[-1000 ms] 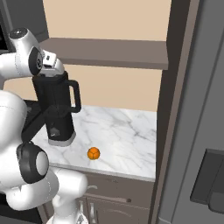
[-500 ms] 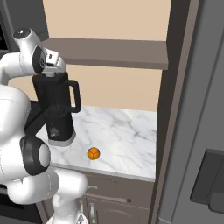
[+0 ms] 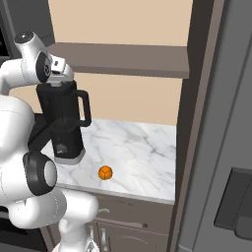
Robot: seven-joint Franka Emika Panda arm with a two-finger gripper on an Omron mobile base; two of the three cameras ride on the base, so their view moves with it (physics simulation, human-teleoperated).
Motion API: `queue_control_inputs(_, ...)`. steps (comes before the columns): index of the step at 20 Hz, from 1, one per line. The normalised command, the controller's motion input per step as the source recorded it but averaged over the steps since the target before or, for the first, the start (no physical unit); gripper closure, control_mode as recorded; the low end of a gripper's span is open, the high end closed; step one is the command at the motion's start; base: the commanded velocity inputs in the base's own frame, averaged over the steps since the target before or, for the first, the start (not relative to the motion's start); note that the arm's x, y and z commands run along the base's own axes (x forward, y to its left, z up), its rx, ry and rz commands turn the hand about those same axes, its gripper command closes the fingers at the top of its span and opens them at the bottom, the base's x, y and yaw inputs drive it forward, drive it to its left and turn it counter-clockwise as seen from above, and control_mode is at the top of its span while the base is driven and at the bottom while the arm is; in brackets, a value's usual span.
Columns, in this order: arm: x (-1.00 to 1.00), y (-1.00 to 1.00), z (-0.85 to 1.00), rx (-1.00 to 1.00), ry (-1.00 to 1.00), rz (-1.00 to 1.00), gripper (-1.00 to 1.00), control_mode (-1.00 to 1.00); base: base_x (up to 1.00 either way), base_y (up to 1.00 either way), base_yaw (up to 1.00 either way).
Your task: Open the blender lid, put the orange in the blender, close the lid, and start the blender.
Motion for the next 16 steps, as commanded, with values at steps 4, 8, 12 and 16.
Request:
queue_control_inputs(4, -0.03, 0.00, -0.44, 0.00, 0.00, 0.00, 1.00, -1.00, 0.00, 0.00, 0.00)
queue_control_inputs(8, 0.00, 0.00, -0.25, 0.00, 0.00, 0.00, 1.00, -1.00, 0.00, 0.00, 0.00)
queue_control_inputs(12, 0.00, 0.00, -0.12, 0.00, -0.01, 0.00, 1.00, -1.00, 0.00, 0.00, 0.00)
queue_control_inputs(16, 0.00, 0.00, 0.02, 0.02, -0.01, 0.00, 1.00, -1.00, 0.00, 0.00, 0.00)
